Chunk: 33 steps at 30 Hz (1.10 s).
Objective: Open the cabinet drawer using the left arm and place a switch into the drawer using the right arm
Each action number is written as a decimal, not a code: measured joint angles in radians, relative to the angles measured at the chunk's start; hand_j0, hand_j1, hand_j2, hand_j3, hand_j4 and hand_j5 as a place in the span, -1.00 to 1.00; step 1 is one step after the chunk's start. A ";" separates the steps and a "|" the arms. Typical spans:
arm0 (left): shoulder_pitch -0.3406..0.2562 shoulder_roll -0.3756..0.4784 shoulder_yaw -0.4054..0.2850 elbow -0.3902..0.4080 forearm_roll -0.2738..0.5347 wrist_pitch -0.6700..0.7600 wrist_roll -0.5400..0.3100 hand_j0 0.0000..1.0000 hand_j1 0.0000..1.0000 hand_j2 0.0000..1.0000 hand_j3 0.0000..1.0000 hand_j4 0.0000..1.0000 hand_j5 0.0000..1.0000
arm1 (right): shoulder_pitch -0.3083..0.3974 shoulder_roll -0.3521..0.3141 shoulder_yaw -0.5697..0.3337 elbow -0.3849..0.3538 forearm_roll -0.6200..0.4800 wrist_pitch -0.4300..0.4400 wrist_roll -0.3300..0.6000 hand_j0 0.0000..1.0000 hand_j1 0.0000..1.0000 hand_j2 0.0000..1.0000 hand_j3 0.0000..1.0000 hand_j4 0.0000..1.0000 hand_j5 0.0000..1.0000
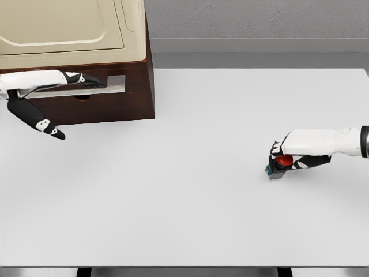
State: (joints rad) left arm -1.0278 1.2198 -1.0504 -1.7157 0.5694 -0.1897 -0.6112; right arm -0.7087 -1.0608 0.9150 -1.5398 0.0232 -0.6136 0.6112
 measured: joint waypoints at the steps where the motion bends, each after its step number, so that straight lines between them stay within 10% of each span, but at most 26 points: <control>1: 0.000 -0.007 0.001 0.005 -0.001 0.008 0.000 1.00 1.00 1.00 1.00 1.00 1.00 | -0.006 0.000 0.000 0.000 -0.001 0.000 0.000 -0.07 -0.07 -0.07 -0.07 -0.07 -0.07; 33: 0.006 -0.098 0.009 0.127 -0.002 0.114 0.000 1.00 1.00 1.00 1.00 1.00 1.00 | -0.137 0.158 0.008 0.059 -0.010 0.000 0.000 -0.11 -0.11 -0.11 -0.11 -0.11 -0.11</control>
State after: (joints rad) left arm -1.0216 1.1221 -1.0415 -1.5885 0.5670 -0.0754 -0.6111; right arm -0.8452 -0.9032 0.9229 -1.4805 0.0130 -0.6137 0.6112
